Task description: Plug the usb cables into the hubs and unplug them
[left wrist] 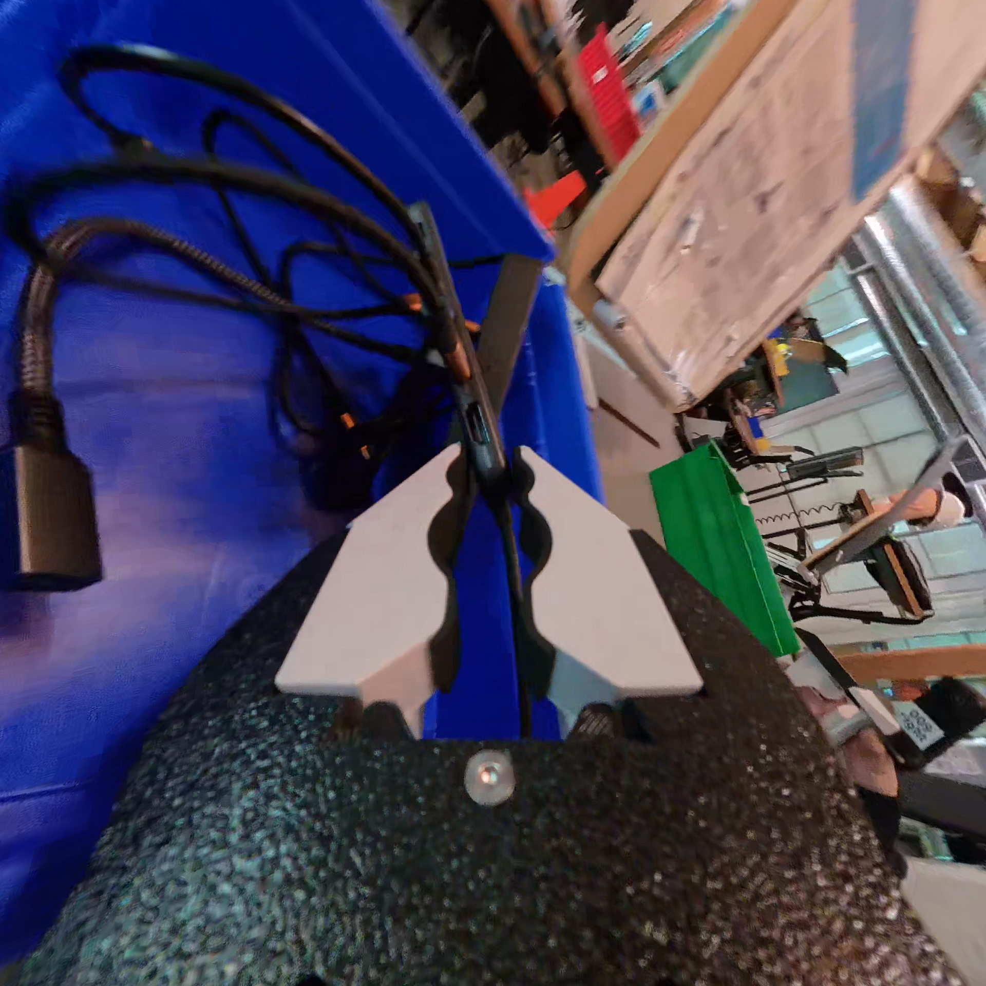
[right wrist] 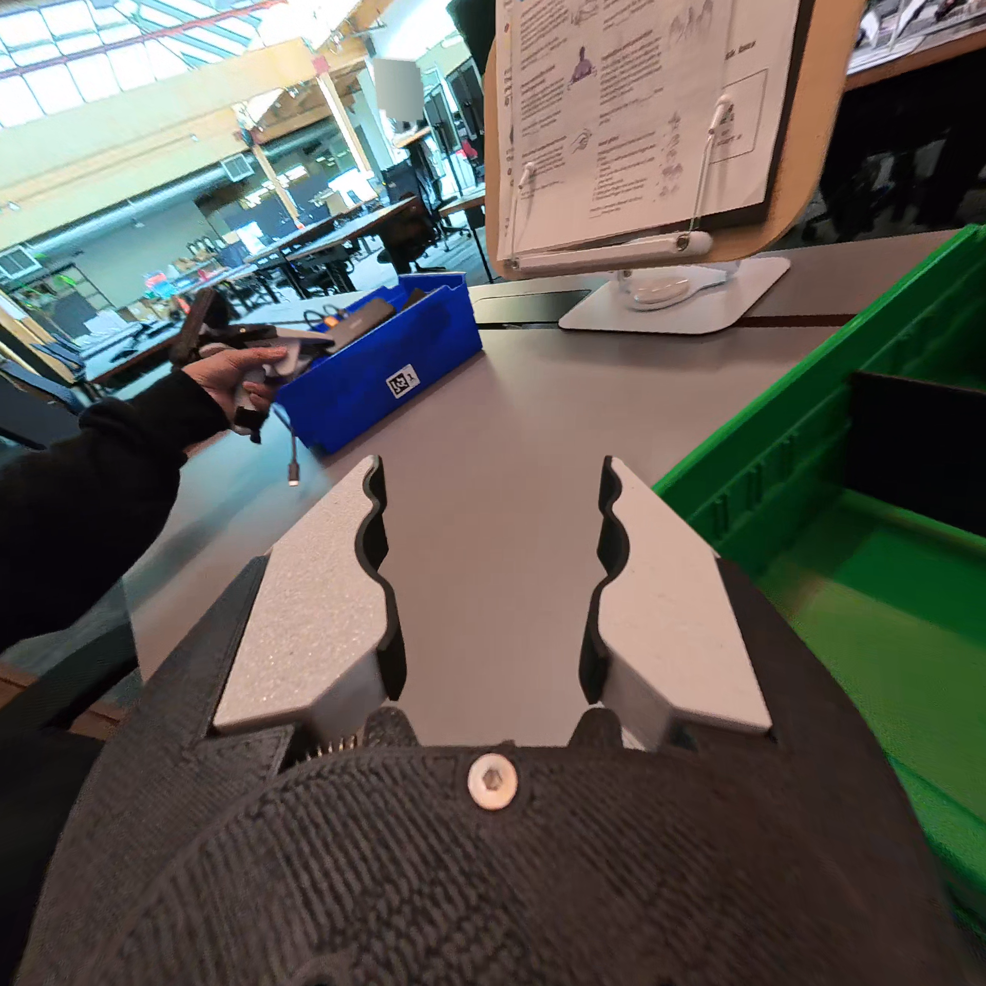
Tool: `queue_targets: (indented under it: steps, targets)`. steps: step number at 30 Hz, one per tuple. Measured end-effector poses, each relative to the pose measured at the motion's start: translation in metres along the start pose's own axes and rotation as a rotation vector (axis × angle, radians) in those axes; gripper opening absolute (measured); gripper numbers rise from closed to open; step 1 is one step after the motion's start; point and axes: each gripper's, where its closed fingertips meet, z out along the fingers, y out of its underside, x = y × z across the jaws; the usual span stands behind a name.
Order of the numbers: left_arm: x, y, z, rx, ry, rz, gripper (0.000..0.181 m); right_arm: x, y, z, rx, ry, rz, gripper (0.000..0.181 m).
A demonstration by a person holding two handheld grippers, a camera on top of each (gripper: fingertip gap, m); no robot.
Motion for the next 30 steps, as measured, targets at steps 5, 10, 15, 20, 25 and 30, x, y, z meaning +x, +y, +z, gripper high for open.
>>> queue_targets:
  steps: [5,10,15,20,25,30]
  targets:
    - [0.065,-0.031,-0.04,0.168,0.145,0.17,0.01,-0.01,0.002,0.01,0.002,-0.039,-0.003,0.078]
    - [0.177,-0.044,-0.079,0.183,0.368,0.349,0.009,-0.03,-0.005,0.029,0.026,-0.112,0.007,0.078]
    - [0.289,0.007,-0.089,-0.033,0.605,0.624,0.009,-0.069,-0.024,0.045,0.076,-0.233,-0.016,0.08]
    - [0.322,0.109,-0.066,-0.469,0.794,0.739,0.009,-0.11,-0.033,0.045,0.152,-0.402,0.004,0.081]
    - [0.301,0.184,-0.036,-0.713,0.892,0.734,0.009,-0.125,-0.026,0.048,0.189,-0.528,0.118,0.068]
    - [0.276,0.218,-0.015,-0.792,0.89,0.782,0.009,-0.127,-0.016,0.047,0.225,-0.633,0.089,0.011]
